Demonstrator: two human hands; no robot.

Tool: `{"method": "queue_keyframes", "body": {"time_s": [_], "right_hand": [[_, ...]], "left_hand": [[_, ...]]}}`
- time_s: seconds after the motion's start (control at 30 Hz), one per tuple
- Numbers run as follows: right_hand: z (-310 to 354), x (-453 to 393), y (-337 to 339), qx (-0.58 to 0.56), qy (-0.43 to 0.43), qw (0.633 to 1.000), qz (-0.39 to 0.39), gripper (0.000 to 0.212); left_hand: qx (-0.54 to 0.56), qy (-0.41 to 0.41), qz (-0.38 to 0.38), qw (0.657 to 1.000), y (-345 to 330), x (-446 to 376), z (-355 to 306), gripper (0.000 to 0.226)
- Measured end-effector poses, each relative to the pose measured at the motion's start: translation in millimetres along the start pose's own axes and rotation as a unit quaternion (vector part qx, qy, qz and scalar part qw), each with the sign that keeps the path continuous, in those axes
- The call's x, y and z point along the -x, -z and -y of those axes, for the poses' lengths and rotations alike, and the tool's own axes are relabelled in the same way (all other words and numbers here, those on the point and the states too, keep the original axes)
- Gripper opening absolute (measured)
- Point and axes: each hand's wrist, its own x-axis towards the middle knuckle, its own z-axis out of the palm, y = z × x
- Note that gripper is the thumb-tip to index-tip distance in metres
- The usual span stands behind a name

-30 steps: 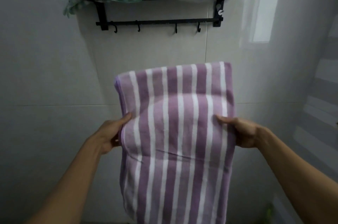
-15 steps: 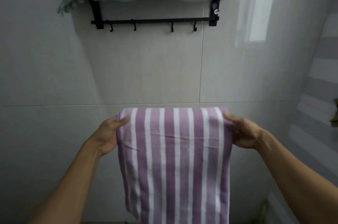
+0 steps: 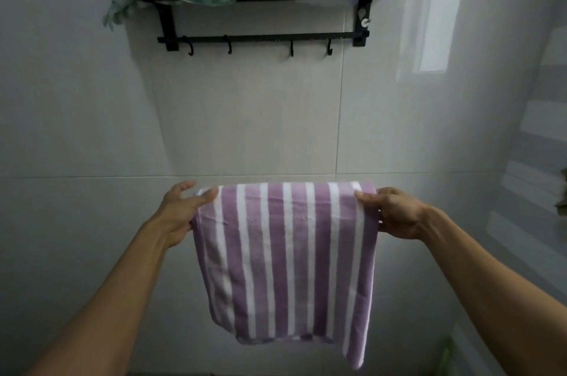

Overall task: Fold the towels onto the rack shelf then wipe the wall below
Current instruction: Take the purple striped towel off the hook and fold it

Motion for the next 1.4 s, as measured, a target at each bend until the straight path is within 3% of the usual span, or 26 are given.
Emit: {"method": "queue_keyframes", "body": {"time_s": [0.1, 0.17, 0.23, 0.33, 0.43, 0.53, 0.6, 0.67, 0.73, 0.83, 0.97, 1.07, 1.17, 1.27, 1.4], "right_hand": [[5.7, -0.4, -3.5, 0.036, 0.024, 0.999, -0.015, 0.094], [12.1, -3.6, -6.5, 0.005, 0.042, 0.998, -0.052, 0.069], [18.2, -4.6, -9.5, 0.0, 0.037, 0.997, -0.075, 0.043], [19.3, -7.9, -9.3, 0.033, 0.026, 0.993, -0.113, 0.052], [27.2, -8.8, -12.7, 0.011, 0.038, 0.989, -0.142, 0.058], [34.0, -11.2, -19.9, -0.034, 0.062, 0.985, -0.158, 0.04], [33.7, -12.9, -22.5, -0.037, 0.066, 0.982, -0.174, 0.037], [35.0, -12.5, -20.1, -0.033, 0.067, 0.983, -0.17, 0.04], [38.9, -10.1, -14.7, -0.008, 0.061, 0.991, -0.116, 0.026], [40.7, -7.0, -11.6, 0.049, 0.04, 0.996, -0.063, 0.019], [39.8, -11.4, -15.9, 0.064, 0.058, 0.991, -0.104, 0.011], [44.8, -7.5, -15.6, 0.075, 0.051, 0.994, -0.055, 0.026], [47.2, -6.5, -15.5, 0.119, 0.053, 0.991, -0.031, 0.045], [44.9, -11.0, -18.5, 0.239, 0.063, 0.967, -0.069, 0.044], [42.2, -16.3, -19.4, 0.325, 0.057, 0.941, -0.076, 0.029]], "left_hand": [[-0.002, 0.005, -0.022, 1.0, 3.2, -0.3, -2.7, 0.076], [0.027, -0.014, -0.042, 0.999, 1.4, -3.4, -9.8, 0.074], [-0.009, -0.02, -0.014, 1.0, 0.3, -4.3, -11.8, 0.072], [-0.05, 0.005, 0.005, 0.999, 0.1, -3.8, -5.2, 0.07], [0.026, -0.026, -0.015, 0.999, -1.5, -6.9, -11.0, 0.069], [-0.022, -0.042, 0.051, 0.998, -6.4, -5.5, -12.0, 0.074], [-0.048, -0.054, 0.025, 0.997, -9.8, -4.0, -10.0, 0.072], [0.004, -0.064, -0.023, 0.998, -11.1, -2.0, -14.9, 0.067], [0.042, -0.072, -0.015, 0.996, -9.7, -3.0, -19.5, 0.068], [-0.033, -0.064, 0.025, 0.997, -4.0, 0.4, -18.9, 0.069], [-0.029, -0.066, -0.014, 0.997, -3.9, -1.9, -18.8, 0.057], [-0.04, -0.08, -0.011, 0.996, -1.8, -4.3, -19.4, 0.052], [-0.102, -0.084, 0.03, 0.991, 4.5, -5.4, -20.3, 0.068], [-0.189, -0.085, 0.065, 0.976, 9.7, -8.5, -17.3, 0.086], [-0.306, -0.12, 0.043, 0.943, 12.8, -13.7, -8.8, 0.055]]}}
